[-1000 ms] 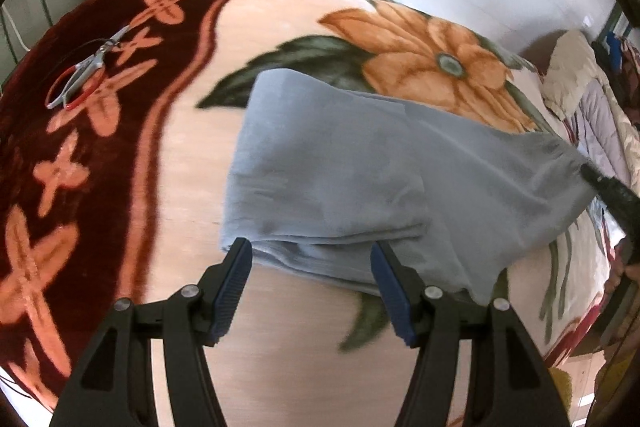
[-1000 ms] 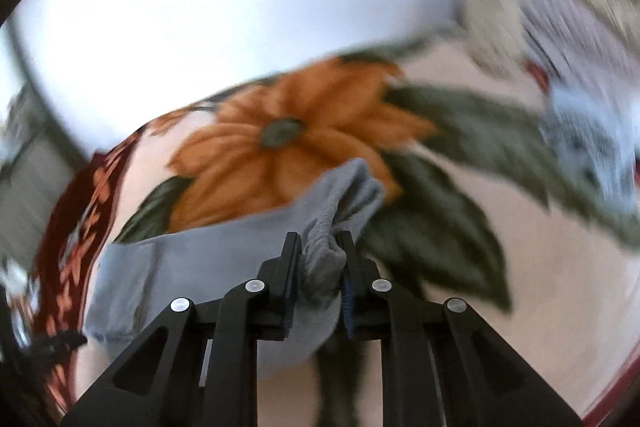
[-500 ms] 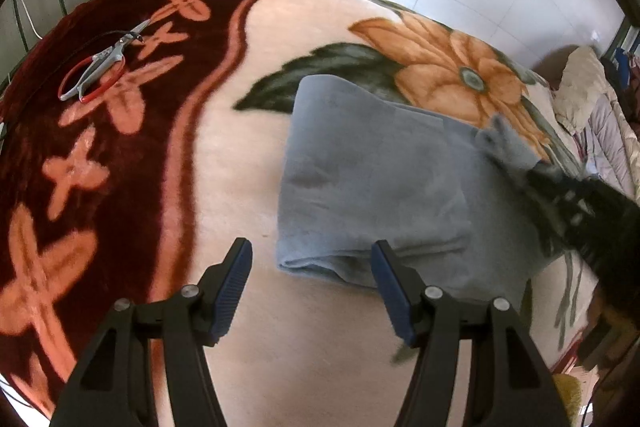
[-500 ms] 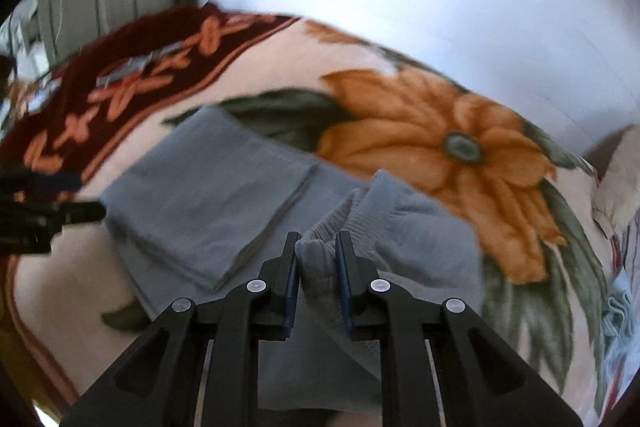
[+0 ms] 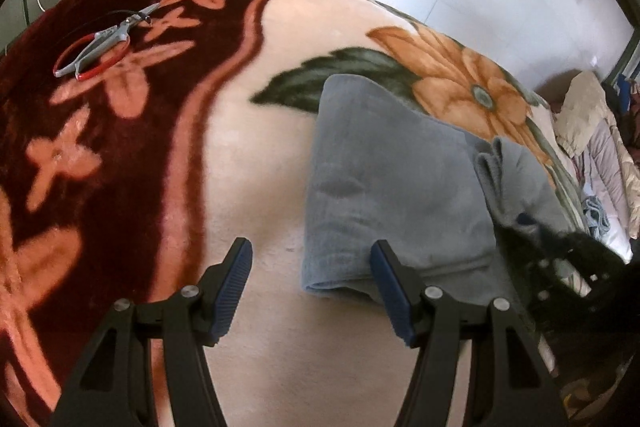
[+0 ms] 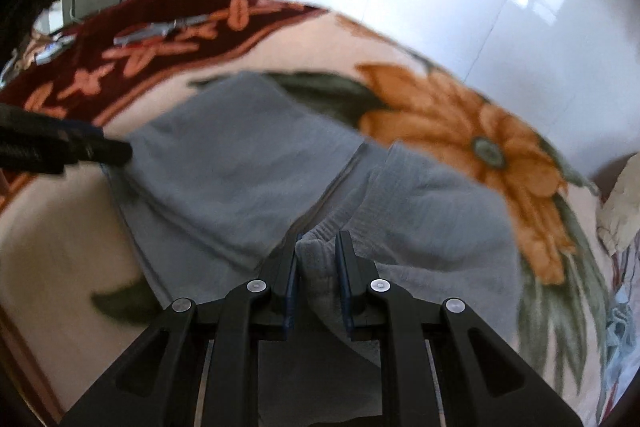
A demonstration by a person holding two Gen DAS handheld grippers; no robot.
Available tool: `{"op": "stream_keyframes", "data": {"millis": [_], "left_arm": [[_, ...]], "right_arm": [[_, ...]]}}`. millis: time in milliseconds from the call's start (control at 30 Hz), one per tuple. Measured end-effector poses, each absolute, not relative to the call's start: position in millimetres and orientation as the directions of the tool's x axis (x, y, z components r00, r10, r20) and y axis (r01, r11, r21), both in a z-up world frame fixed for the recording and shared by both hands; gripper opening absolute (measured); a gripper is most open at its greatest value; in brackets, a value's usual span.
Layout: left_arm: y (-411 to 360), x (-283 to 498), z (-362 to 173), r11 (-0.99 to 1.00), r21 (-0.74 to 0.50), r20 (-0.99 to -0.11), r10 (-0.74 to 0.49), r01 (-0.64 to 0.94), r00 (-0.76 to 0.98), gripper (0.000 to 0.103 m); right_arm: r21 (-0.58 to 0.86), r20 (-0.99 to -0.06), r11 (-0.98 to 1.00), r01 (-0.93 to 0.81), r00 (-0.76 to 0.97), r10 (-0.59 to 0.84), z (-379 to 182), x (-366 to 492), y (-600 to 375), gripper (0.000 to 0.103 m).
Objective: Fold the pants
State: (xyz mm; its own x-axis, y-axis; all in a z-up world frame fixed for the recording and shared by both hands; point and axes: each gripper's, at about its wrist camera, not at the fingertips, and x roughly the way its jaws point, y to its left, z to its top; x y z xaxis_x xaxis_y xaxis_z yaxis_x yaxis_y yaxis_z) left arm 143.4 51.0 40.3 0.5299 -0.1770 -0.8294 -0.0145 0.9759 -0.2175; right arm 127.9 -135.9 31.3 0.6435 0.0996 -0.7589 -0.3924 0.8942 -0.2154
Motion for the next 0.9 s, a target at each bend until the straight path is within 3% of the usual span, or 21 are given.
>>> {"op": "stream_keyframes", "data": {"millis": [167,400,633,900], "left_arm": [[49.7,145.0,41.7,0.976,-0.218,-0.83,-0.183,-0.004,0.527,0.065],[51.6,152.5,48.6,0.976,-0.218,-0.832,-0.189,0.006,0.521,0.065],[51.9,159.7,50.9,0.977,-0.213,-0.846,-0.18,-0.008,0.502,0.065],[4.7,156.2,66.1,0.956,-0.281,-0.839,-0.284,0.078,0.464,0.065]], "right_arm": [[-0.209,-0.777,0.891,-0.403,0.621,0.099,35.1,125.1,-133.6,0.023],[-0.005,-0.772,0.937,-0.349,0.597,0.218,76.5,103.7,-173.0,0.036],[0.134,-0.779,0.988,-0.08,0.608,0.155,80.8,106.2,-258.0,0.038],[0.194,-0.817,0.981,0.013,0.555,0.154,46.8,118.8,-281.4,0.038]]}}
